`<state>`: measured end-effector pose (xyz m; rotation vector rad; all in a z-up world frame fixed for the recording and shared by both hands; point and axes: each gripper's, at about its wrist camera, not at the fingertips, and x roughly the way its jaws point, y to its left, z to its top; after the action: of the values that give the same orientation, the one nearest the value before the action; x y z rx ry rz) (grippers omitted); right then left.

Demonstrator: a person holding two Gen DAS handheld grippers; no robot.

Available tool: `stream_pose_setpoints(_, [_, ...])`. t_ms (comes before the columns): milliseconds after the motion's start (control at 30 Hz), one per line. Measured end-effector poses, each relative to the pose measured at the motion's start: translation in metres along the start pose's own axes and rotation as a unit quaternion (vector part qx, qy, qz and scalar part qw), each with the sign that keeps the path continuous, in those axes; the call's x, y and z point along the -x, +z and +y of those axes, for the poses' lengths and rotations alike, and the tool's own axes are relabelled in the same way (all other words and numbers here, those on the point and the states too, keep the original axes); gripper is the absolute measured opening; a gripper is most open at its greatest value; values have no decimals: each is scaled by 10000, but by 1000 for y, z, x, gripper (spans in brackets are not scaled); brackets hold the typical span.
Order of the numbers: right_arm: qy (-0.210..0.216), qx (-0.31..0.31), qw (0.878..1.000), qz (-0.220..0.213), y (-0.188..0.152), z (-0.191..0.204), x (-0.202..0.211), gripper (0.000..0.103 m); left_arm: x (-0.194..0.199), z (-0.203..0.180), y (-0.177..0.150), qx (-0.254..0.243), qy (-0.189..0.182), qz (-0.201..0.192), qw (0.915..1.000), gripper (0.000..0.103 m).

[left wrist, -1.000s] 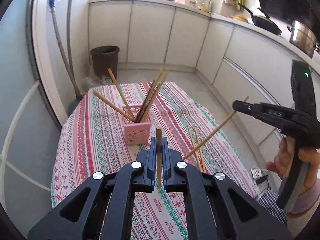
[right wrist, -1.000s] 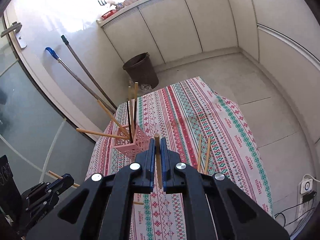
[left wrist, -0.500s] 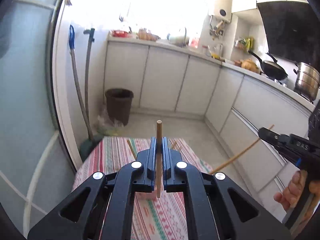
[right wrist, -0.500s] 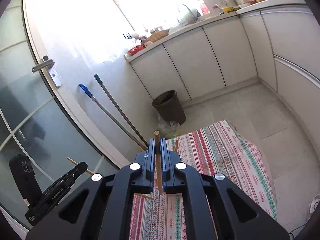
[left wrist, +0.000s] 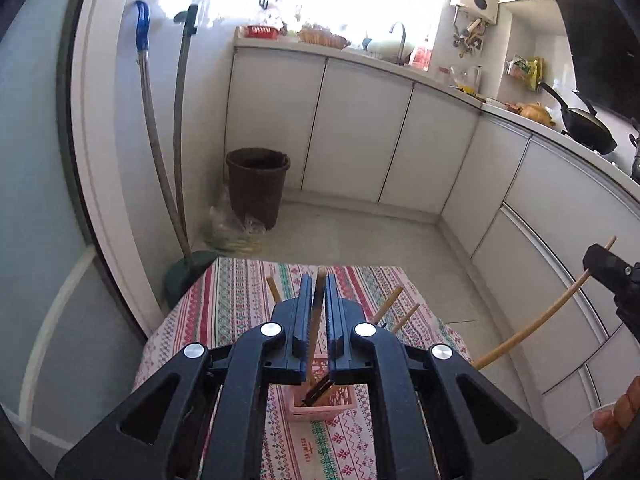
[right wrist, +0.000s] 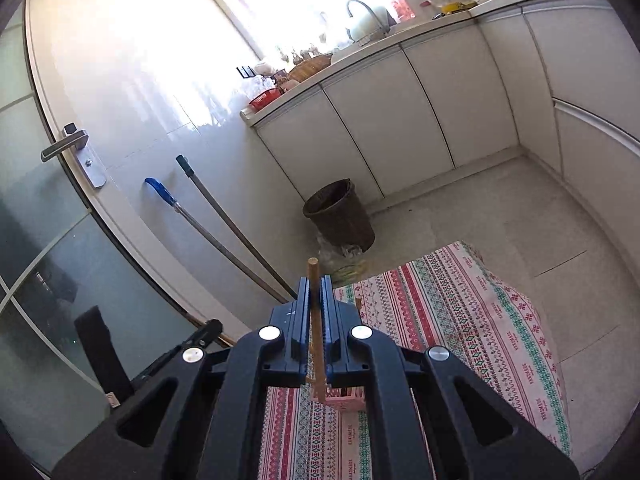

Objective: Organize utensils
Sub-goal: 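Carry both wooden chopsticks to the pink basket and lower them in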

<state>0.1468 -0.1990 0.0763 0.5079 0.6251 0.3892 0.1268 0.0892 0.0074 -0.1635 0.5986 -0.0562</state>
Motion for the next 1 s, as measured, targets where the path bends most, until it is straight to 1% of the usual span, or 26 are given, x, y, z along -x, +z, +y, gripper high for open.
stream_pose_setpoints(33, [8, -11, 10000, 12, 0, 1, -2, 5, -2, 5, -3, 74, 49, 54, 9999, 11])
stream_pose_setpoints(100, [41, -14, 10000, 3, -1, 3, -3, 5, 7, 16, -2, 243, 66, 6, 9997, 11])
stream_pose_setpoints(267, [-56, 128, 9999, -97, -2, 15, -8, 5, 46, 33, 4, 517, 111, -356, 9980, 20])
stream_pose_setpoints(333, [-81, 148, 9998, -79, -5, 18, -14, 5, 55, 36, 6, 503, 157, -431, 9977, 31])
stream_pose_setpoints(400, [-92, 154, 9998, -73, -7, 20, -17, 5, 60, 37, 7, 502, 203, -527, 9971, 31])
stream_pose_setpoints(533, [-90, 120, 9999, -9, -11, 26, -35, 5, 61, 37, 8, 468, 227, -528, 9973, 31])
stream_pose_setpoints(733, [-268, 303, 9992, -41, -16, 42, -63, 5, 52, 40, 9, 513, 184, -406, 9977, 31])
stream_pose_setpoints(800, [-420, 479, 9980, -34, -21, 45, -80, 6, 46, 41, 7, 516, 201, -305, 9980, 31])
stream_pose_setpoints(867, [-470, 500, 9976, 36, -28, 42, -95, 14, 44, 41, 5, 484, 186, -246, 9984, 31])
stream_pose_setpoints(900, [-433, 459, 9979, 144, -31, 40, -101, 20, 44, 39, 5, 458, 164, -243, 9985, 31])
stream_pose_setpoints(933, [-380, 461, 9981, 181, -32, 41, -102, 21, 45, 38, 5, 435, 150, -251, 9986, 31])
stream_pose_setpoints(1000, [-370, 689, 9969, 103, -35, 49, -95, 21, 48, 33, 5, 379, 112, -286, 9988, 31])
